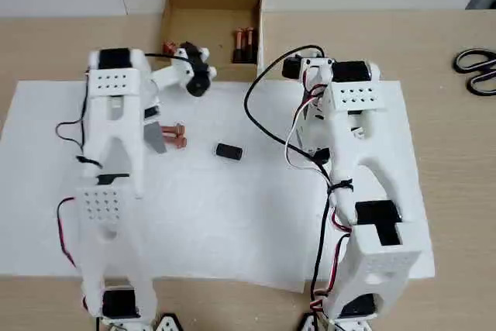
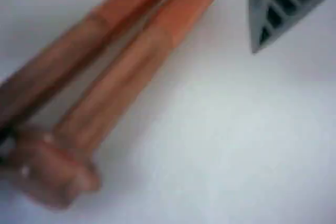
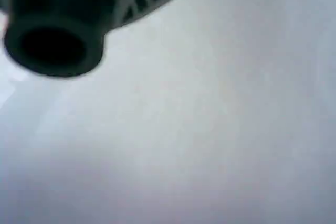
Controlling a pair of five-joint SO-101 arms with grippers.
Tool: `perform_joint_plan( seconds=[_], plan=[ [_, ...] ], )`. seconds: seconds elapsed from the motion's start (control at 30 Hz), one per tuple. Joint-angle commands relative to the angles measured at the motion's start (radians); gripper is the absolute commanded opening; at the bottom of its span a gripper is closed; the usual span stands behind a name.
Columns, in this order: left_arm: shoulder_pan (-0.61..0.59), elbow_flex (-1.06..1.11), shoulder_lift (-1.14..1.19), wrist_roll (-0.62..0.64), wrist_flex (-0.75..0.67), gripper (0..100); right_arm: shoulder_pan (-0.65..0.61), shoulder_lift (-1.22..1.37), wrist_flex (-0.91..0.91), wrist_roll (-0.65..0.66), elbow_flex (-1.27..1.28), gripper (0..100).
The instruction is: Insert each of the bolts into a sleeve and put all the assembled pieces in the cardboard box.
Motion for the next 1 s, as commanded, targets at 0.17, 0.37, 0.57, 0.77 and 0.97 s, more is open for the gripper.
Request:
perform_joint_plan(
  seconds=[0.17, 0.37, 0.57, 0.77, 0.97],
  plan=[
    [0.038, -0.12, 0.074, -0.005, 0.029, 28, 0.007, -0.071, 0.002, 0.008, -0.005, 0.5],
    [0.04, -0.117, 0.103, -0.003, 0.029, 16, 0.007, -0.071, 0.001, 0.008, -0.005, 0.5],
    [0.048, -0.119, 0.103, 0.002, 0.054, 10, 0.007, -0.071, -0.002, 0.008, -0.005, 0.5],
    [0.071, -0.12, 0.094, 0.084, 0.086, 10, 0.007, -0.071, -0.004, 0.008, -0.005, 0.5],
    [0.098, -0.12, 0.094, 0.285, 0.1, 10, 0.007, -0.071, 0.001, 0.006, -0.005, 0.5]
  ],
)
